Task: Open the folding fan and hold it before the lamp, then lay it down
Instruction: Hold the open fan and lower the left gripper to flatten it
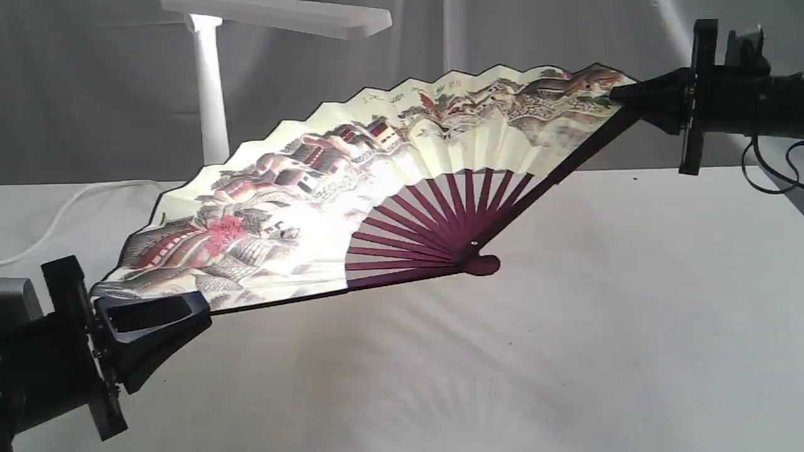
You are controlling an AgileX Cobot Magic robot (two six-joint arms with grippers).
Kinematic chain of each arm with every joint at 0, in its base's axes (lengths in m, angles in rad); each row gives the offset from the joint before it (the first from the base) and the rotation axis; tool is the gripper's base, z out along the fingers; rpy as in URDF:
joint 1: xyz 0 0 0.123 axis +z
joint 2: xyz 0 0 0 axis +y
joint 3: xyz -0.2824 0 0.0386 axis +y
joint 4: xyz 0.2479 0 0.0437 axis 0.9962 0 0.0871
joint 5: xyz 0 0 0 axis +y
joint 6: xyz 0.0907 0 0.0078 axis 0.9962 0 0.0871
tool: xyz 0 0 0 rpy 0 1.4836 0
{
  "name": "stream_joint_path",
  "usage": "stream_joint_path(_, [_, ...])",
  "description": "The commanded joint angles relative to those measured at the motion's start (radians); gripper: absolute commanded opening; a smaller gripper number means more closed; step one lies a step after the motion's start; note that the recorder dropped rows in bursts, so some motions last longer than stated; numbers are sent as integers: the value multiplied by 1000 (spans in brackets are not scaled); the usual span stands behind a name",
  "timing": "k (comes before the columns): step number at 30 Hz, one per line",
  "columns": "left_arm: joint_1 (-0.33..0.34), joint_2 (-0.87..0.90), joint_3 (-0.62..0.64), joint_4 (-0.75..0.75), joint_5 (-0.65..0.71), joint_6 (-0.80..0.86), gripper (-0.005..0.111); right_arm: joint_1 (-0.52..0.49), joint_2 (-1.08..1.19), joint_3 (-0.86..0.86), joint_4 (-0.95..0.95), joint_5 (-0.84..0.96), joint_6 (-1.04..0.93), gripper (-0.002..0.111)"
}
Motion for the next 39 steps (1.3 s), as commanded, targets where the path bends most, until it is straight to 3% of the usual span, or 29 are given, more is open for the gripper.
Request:
stream_joint_path(1, [3, -2, 23, 168, 78, 51, 0, -38, -14, -11, 120, -89, -5, 0])
stream_joint_path(20, [3, -2, 23, 224, 78, 64, 0, -35, -20, -11, 18, -89, 37, 0])
stream_joint_path(26, [3, -2, 23, 224, 78, 39, 0, -15, -20, -11, 171, -89, 16, 0])
stream_joint_path(39, [3, -188, 23, 225, 78, -11, 0, 32, -22, -11, 136, -89, 23, 0])
